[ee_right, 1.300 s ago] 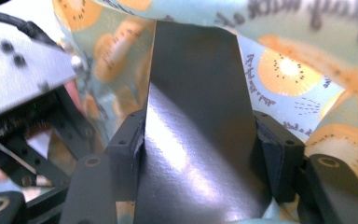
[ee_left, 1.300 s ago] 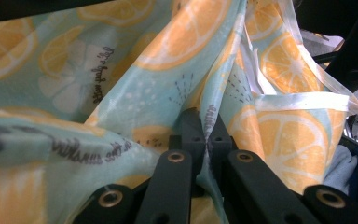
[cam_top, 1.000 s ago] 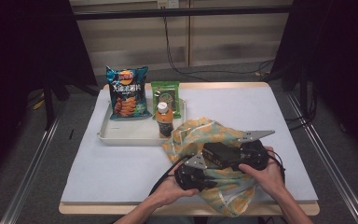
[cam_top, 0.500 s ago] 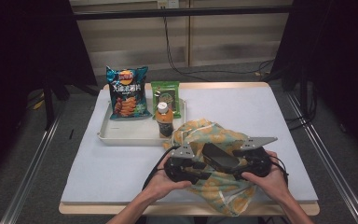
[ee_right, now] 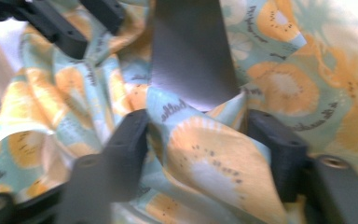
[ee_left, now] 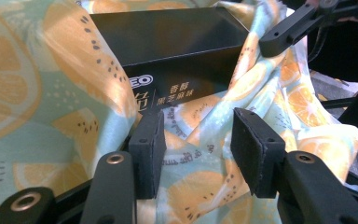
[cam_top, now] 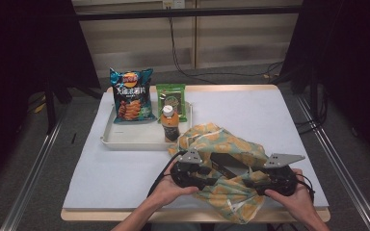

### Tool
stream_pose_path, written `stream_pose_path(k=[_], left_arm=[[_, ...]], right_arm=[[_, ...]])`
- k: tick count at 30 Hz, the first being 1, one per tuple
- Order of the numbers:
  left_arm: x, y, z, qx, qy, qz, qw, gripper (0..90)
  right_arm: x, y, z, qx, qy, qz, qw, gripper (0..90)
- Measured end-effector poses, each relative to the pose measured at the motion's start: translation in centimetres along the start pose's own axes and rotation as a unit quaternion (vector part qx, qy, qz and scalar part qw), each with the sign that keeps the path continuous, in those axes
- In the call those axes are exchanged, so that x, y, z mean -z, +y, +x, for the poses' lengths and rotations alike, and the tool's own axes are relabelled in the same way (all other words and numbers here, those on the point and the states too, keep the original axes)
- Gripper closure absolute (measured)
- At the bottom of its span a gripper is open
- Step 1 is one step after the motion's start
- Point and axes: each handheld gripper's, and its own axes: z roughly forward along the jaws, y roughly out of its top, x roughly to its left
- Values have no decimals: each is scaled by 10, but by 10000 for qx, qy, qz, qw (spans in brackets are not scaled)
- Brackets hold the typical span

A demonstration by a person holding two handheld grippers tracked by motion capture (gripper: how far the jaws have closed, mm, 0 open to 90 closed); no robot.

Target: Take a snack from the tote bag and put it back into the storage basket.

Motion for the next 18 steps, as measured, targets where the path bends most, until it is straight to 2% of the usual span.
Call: stream_pose_path(k=[1,2,3,4,6,7,12,13,14,16,18], left_arm=[[-1,-1,0,-15,-9,0,10000,546],[-1,-1,0,-15,-9,0,10000,546],[-1,-1,1,-9,-1,36,10000,545],[-1,-2,1,-11,-9,43,10000,545],[-3,-2,1,30,-12,23,10000,539],[-3,-2,2,4,-8,62,10000,538],[-6,-4,3,57,-5,144,9999,523],[-7,-5,4,76,-13,84,9999,518],[-7,-4,4,64,26,195,9998,512],[-8,-4,4,70,44,197,9998,505],[-8,-4,4,74,29,170,9998,490]], right_arm=[[4,-3,1,10,-37,-11,10000,583],[4,-3,1,10,-37,-11,10000,583],[6,-6,0,-16,58,-32,10000,679],[6,-6,0,-16,58,-32,10000,679],[10,-7,1,41,134,-20,9999,846],[11,-8,1,63,156,0,9999,879],[9,-20,-3,-29,178,313,9993,900],[8,-23,-5,-89,185,348,9992,900],[5,-25,-8,-137,174,417,9989,900],[-1,-29,-13,-219,143,567,9980,900],[-5,-30,-20,-359,247,581,9974,900]])
